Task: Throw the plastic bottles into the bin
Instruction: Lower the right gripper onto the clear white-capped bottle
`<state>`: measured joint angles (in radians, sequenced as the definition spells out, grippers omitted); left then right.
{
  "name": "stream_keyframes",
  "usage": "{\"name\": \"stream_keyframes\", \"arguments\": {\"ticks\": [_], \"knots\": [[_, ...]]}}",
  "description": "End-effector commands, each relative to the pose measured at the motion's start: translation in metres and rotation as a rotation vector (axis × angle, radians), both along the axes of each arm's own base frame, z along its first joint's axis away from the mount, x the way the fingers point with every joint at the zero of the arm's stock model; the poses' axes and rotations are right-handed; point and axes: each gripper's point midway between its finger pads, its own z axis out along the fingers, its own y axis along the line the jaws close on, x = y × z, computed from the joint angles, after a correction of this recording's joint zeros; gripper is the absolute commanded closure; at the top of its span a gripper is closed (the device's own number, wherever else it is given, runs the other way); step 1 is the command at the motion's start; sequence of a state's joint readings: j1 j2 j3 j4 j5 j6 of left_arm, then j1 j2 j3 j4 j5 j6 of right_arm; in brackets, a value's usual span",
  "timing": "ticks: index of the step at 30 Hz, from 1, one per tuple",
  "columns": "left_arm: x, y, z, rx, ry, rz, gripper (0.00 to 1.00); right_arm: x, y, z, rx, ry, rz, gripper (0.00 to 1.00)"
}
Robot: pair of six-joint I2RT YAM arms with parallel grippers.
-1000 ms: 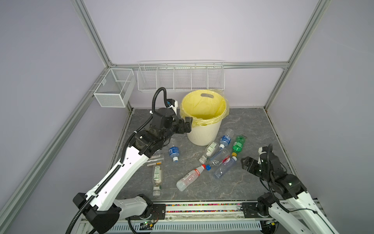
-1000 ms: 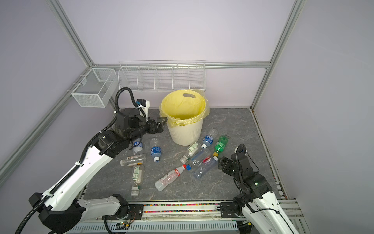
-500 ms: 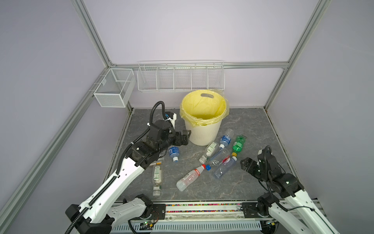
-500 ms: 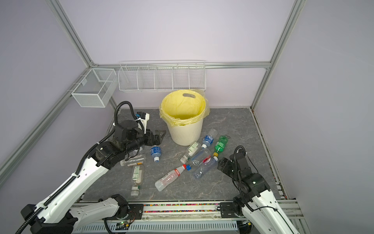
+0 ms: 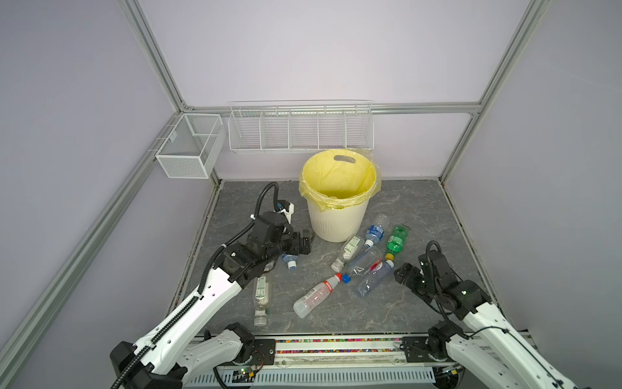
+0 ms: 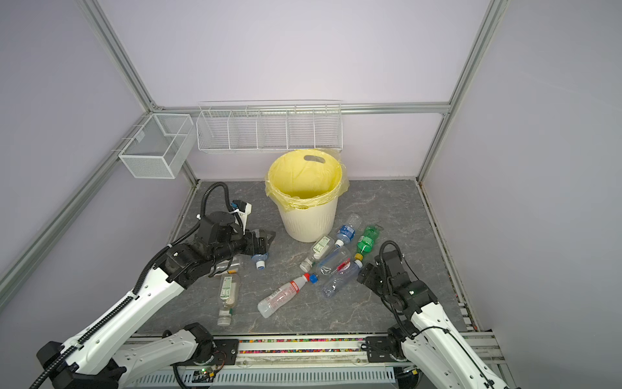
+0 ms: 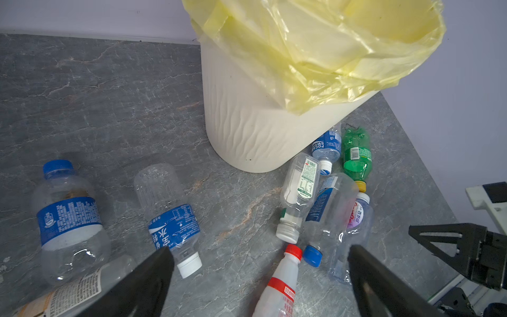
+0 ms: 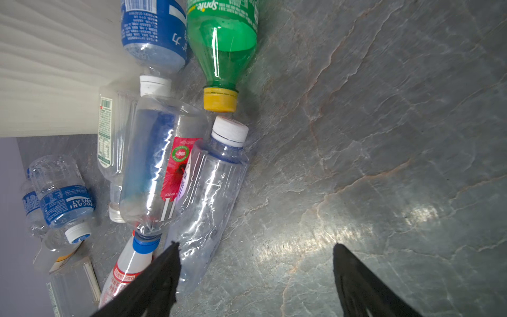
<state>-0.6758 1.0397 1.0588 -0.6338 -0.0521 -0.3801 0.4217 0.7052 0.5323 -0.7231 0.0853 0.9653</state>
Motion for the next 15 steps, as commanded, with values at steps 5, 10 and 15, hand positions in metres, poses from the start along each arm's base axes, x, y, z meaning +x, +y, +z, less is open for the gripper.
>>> {"name": "stream_keyframes", "arguments": {"ticks": [5, 10, 15], "knots": [[0.001, 0.009, -0.013, 0.071, 0.006, 0.01, 0.01, 0.007, 0.01, -0.022, 0.035, 0.056, -0.04, 0.11], [-0.002, 0.003, -0.023, -0.014, 0.06, 0.033, 0.01, 0.013, 0.019, -0.032, 0.047, 0.097, -0.049, 0.1], [-0.003, 0.008, -0.034, -0.056, 0.05, 0.075, 0.01, 0.021, 0.029, -0.033, 0.045, 0.123, -0.046, 0.1]]}}
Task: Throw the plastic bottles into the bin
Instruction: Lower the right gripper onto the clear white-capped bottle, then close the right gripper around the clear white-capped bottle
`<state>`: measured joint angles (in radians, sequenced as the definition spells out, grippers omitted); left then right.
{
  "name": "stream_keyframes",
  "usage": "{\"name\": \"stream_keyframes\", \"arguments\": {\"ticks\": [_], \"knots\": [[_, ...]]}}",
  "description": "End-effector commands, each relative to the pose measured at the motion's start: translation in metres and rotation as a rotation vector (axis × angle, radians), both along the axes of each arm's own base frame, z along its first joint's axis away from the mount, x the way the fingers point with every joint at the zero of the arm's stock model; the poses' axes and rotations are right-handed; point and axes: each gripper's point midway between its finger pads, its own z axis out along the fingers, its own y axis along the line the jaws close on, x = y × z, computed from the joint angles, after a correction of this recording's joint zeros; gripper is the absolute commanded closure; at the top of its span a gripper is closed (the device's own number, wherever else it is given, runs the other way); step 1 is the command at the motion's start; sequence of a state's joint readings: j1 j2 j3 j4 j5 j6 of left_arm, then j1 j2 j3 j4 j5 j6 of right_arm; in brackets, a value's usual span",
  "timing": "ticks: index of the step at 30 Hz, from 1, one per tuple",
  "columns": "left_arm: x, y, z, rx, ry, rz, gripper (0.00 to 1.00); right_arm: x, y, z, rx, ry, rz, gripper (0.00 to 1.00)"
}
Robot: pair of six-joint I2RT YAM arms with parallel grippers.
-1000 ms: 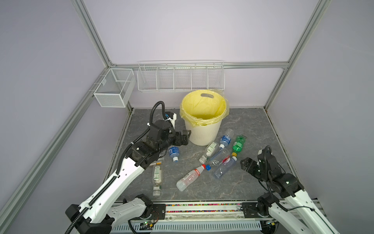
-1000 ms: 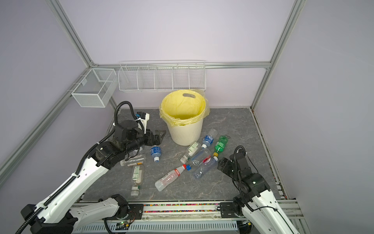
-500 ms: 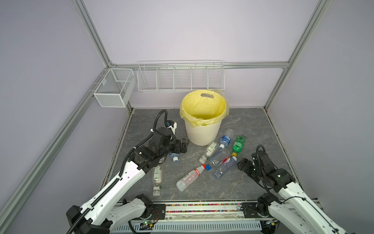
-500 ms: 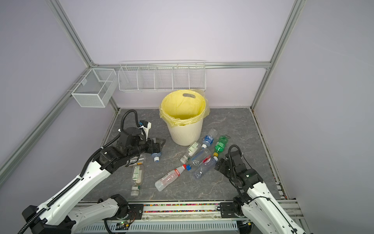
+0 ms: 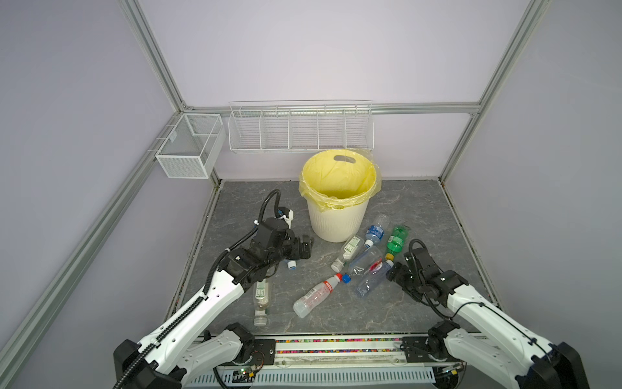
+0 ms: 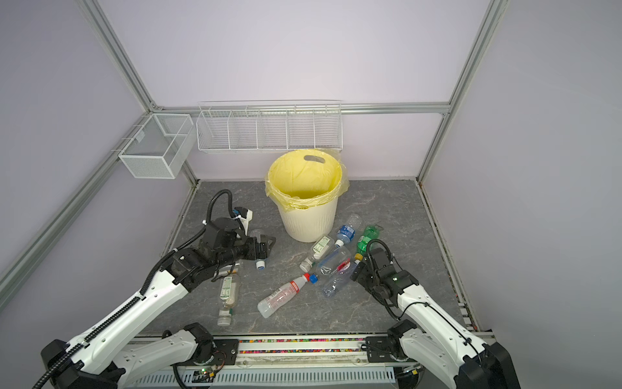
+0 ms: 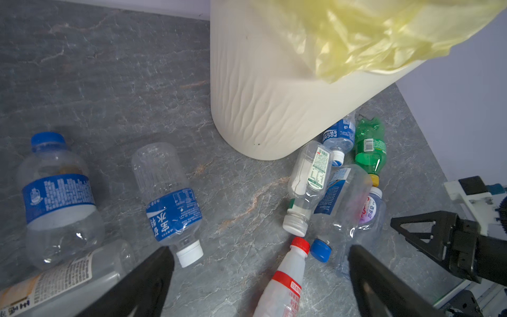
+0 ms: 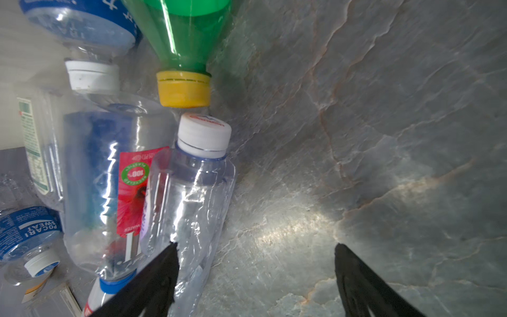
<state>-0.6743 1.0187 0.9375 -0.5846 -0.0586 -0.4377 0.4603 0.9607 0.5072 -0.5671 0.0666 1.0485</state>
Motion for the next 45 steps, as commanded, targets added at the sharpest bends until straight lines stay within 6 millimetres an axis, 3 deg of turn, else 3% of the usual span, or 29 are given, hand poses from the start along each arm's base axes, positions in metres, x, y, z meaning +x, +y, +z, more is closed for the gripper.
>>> {"name": "stream_keyframes", "arguments": {"ticks": [1, 8, 15, 21, 31, 45], "knots": [[0.001, 0.005, 0.002, -0.047, -0.017, 0.045, 0.01, 0.011, 0.013, 0.008, 0.045, -0.011, -0.019, 0.1], [-0.005, -0.001, -0.007, -0.054, 0.024, 0.014, 0.01, 0.02, 0.026, 0.011, 0.051, -0.019, -0.022, 0.09], [-0.005, 0.008, -0.021, -0.045, 0.015, 0.052, 0.01, 0.03, 0.045, 0.009, 0.037, -0.011, 0.003, 0.06], [-0.001, 0.007, -0.022, -0.045, 0.007, 0.061, 0.01, 0.031, 0.045, 0.005, 0.016, -0.021, -0.013, 0.0], [0.002, -0.002, -0.031, -0.039, 0.047, 0.041, 0.01, 0.025, 0.046, -0.009, 0.014, 0.007, -0.011, 0.2], [0.001, -0.003, -0.035, -0.031, 0.062, 0.032, 0.01, 0.019, 0.047, -0.02, -0.018, 0.011, 0.026, 0.27]]}}
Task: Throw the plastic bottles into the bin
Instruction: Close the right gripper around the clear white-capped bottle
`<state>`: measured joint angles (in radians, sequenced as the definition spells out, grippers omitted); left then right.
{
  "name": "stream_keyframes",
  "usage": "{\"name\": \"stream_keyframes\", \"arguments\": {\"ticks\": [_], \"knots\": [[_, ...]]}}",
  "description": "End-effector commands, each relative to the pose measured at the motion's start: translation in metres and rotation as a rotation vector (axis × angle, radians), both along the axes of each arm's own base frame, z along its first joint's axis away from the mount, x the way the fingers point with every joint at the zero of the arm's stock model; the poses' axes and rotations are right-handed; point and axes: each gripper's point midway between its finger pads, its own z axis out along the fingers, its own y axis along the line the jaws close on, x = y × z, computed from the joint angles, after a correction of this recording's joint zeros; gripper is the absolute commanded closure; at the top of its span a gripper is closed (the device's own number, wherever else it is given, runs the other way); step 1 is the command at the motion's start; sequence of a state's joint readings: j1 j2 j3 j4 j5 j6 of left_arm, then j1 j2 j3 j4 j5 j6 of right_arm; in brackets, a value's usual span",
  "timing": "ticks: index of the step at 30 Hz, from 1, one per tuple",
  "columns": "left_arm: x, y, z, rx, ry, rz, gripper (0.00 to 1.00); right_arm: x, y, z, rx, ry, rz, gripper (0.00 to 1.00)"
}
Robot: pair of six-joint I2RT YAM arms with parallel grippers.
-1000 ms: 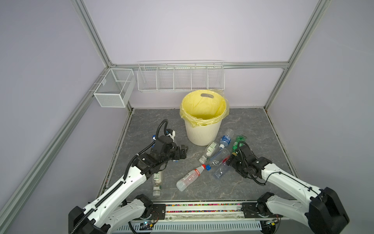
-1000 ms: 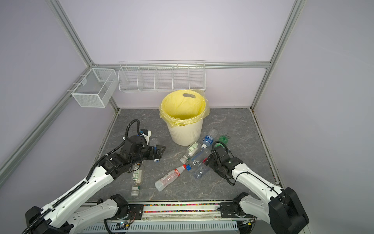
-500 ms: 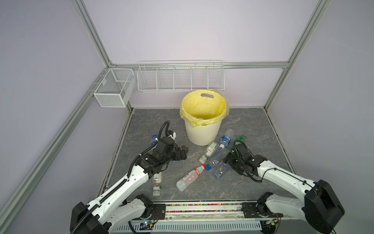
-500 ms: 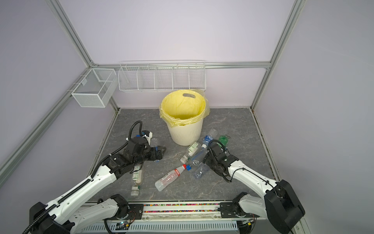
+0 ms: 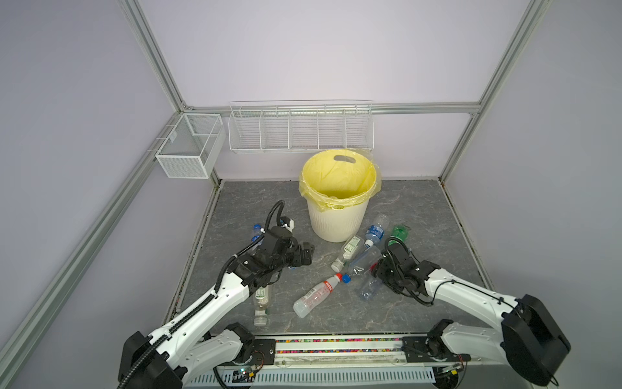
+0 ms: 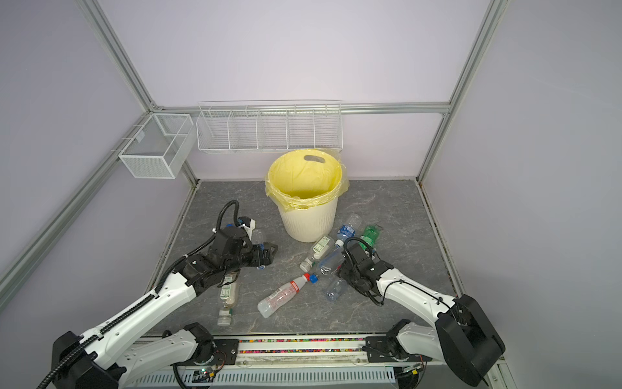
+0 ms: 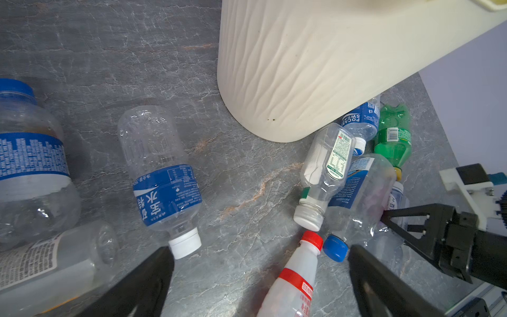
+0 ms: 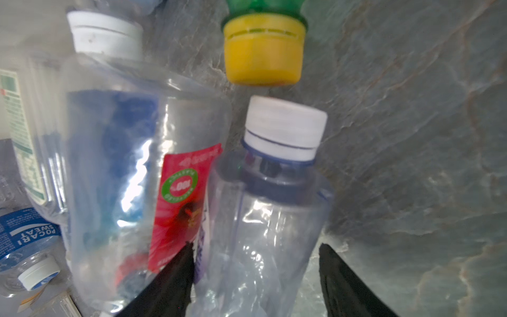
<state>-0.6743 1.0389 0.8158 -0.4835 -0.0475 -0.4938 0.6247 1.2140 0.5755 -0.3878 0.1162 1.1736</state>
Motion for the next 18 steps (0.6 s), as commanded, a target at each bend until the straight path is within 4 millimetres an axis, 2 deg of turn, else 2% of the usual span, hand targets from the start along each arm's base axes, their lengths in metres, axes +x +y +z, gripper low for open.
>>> {"name": "stream_keyframes", "arguments": {"ticks": [1, 12, 18], "knots": [[0.001, 0.0, 0.005, -0.014, 0.0, 0.008, 0.01, -0.002, -0.005, -0.007, -0.034, 0.004, 0.0, 0.29], [-0.003, 0.005, 0.007, -0.022, -0.006, 0.019, 0.01, -0.015, -0.015, -0.022, -0.056, 0.035, -0.011, 0.36], [-0.005, 0.005, 0.006, -0.024, 0.001, 0.017, 0.01, -0.02, -0.017, -0.02, -0.063, 0.037, -0.001, 0.44]]}}
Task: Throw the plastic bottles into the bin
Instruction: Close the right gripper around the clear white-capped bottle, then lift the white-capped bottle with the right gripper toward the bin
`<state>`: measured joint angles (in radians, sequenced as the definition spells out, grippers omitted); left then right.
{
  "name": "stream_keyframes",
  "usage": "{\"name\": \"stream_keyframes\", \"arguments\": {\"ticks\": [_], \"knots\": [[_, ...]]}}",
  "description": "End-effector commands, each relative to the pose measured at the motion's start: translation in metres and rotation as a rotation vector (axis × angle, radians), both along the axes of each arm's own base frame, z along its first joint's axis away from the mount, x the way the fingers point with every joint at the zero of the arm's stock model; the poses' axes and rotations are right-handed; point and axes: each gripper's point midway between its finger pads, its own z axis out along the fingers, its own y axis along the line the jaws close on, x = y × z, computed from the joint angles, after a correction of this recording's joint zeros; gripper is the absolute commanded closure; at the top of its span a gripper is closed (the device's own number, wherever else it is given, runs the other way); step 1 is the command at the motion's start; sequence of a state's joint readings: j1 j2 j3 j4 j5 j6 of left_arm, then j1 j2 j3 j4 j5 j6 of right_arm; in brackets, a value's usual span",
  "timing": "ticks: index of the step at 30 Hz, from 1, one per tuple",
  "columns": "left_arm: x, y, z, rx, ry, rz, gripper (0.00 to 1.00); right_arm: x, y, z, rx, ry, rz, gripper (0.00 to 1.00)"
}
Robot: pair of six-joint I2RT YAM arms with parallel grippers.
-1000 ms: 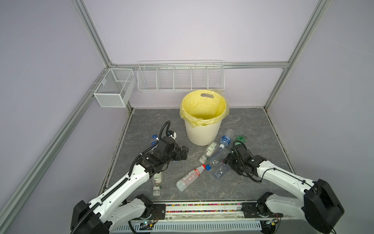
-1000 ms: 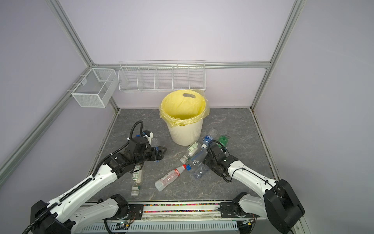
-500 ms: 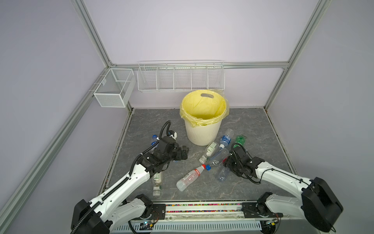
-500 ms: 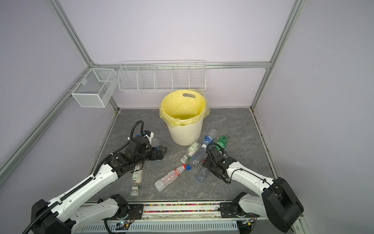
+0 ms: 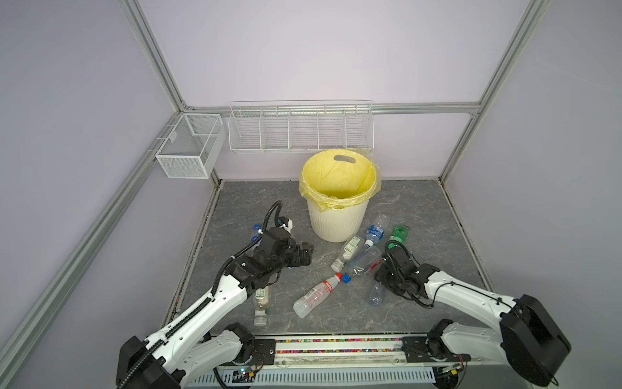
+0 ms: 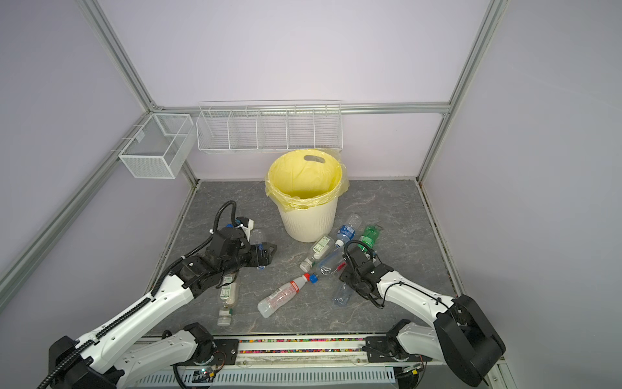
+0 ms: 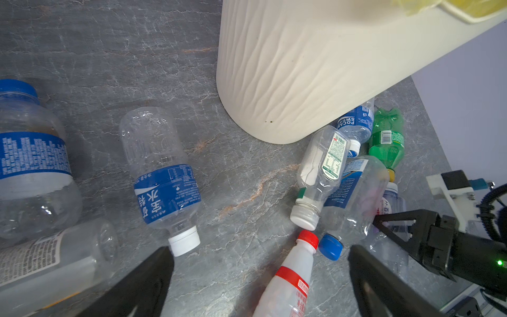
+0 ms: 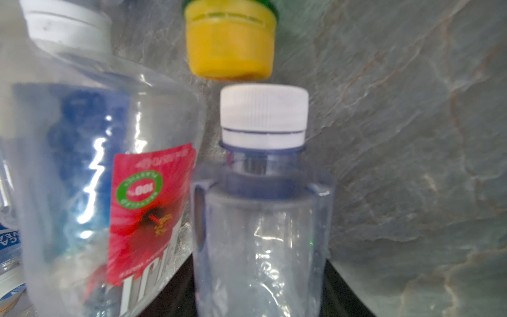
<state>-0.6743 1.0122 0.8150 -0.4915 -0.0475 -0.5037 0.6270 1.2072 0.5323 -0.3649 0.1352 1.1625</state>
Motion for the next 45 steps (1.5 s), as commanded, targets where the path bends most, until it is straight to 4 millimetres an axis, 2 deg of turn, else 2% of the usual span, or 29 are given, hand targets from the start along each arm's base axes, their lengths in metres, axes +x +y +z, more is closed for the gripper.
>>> {"name": "stream_keyframes", "arguments": {"ticks": [1, 9, 14, 18, 23, 27, 33, 43, 44, 45], "knots": [[-0.003, 0.004, -0.001, -0.003, 0.012, 0.01, 0.01, -0.015, -0.011, -0.009, -0.041, 0.036, -0.005, 0.45], [-0.003, 0.007, -0.001, -0.009, 0.01, 0.031, 0.01, -0.016, -0.016, 0.008, -0.046, -0.011, 0.013, 0.47], [-0.004, 0.0, 0.002, -0.039, 0.009, 0.01, 0.01, -0.017, -0.019, 0.018, -0.055, -0.031, 0.029, 0.47], [-0.002, 0.005, 0.0, -0.032, 0.016, 0.043, 0.01, -0.016, -0.011, 0.028, -0.033, -0.034, 0.074, 0.48], [-0.002, -0.008, 0.015, -0.136, 0.003, 0.022, 0.01, -0.015, -0.006, 0.041, -0.02, -0.052, 0.108, 0.48], [0.002, -0.008, 0.014, -0.133, 0.009, 0.041, 0.01, -0.013, -0.004, 0.054, -0.028, -0.067, 0.137, 0.48], [0.004, -0.005, 0.007, -0.118, 0.026, 0.067, 0.01, -0.009, -0.006, 0.082, -0.048, -0.117, 0.17, 0.49], [0.005, 0.002, 0.01, -0.101, 0.012, 0.098, 0.01, -0.001, -0.002, 0.135, -0.037, -0.204, 0.207, 0.49], [0.005, 0.002, 0.01, -0.099, 0.012, 0.1, 0.01, -0.002, -0.003, 0.134, -0.046, -0.202, 0.21, 0.49], [0.005, 0.003, 0.01, -0.099, 0.011, 0.102, 0.01, 0.003, -0.001, 0.15, -0.035, -0.235, 0.21, 0.49]]}}
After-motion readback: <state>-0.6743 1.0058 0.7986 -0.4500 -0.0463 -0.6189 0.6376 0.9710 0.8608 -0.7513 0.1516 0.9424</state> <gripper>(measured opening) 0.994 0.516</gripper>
